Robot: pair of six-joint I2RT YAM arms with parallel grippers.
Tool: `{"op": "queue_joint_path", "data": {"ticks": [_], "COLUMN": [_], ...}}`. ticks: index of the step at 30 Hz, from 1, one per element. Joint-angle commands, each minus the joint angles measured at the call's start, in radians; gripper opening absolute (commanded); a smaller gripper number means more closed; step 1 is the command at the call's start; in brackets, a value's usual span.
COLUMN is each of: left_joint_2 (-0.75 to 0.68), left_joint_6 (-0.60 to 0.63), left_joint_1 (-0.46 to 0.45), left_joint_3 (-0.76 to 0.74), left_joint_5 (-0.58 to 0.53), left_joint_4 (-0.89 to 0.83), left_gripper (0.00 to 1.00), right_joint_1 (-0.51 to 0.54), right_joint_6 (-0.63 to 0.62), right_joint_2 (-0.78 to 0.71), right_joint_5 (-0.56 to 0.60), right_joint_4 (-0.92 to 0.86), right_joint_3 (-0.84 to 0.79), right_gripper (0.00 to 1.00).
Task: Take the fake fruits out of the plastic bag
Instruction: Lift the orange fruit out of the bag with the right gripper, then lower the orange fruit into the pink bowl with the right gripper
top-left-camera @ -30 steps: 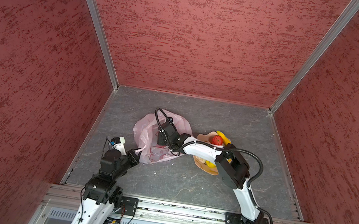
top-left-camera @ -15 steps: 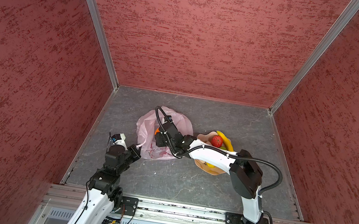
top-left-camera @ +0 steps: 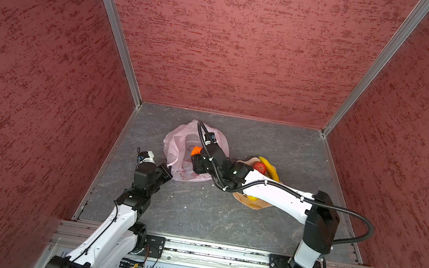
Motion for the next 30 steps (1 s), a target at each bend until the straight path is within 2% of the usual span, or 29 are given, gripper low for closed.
{"op": "queue_joint_path", "data": {"ticks": [1, 8, 14, 20, 30], "left_joint_2": [0.026, 0.056, 0.056, 0.043, -0.009], "left_joint_6": [0.028, 0.031, 0.042, 0.046, 0.042], "left_joint_1": [-0.001, 0.007, 0.01, 0.013, 0.013], "left_joint_3": [0.031, 0.053, 0.071, 0.079, 0.077], "left_joint_5": [-0.045, -0.087, -0.09, -0.086, -0.087], "left_joint_4": [0.074, 0.051, 0.024, 0.005, -0.033], "left_gripper": [0.0, 0.0, 0.0, 0.0, 0.0], "right_joint_1": [-0.006, -0.076, -0.166, -0.242, -0.329], "right_joint_6": [-0.037, -0.068, -0.058, -0.075, -0.094], "right_joint_2": [-0.092, -0.226, -0.301, -0.297, -0.188], "right_joint_5": [0.106, 0.19, 0.181, 0.139, 0.063], "right_joint_4": [-0.032, -0.094, -0.129, -0.142, -0.13], "right_joint_3": [-0.03, -0.123, -0.238, -0.29, -0.291], "right_gripper": [0.31, 0.31, 0.31, 0.31, 0.31]}}
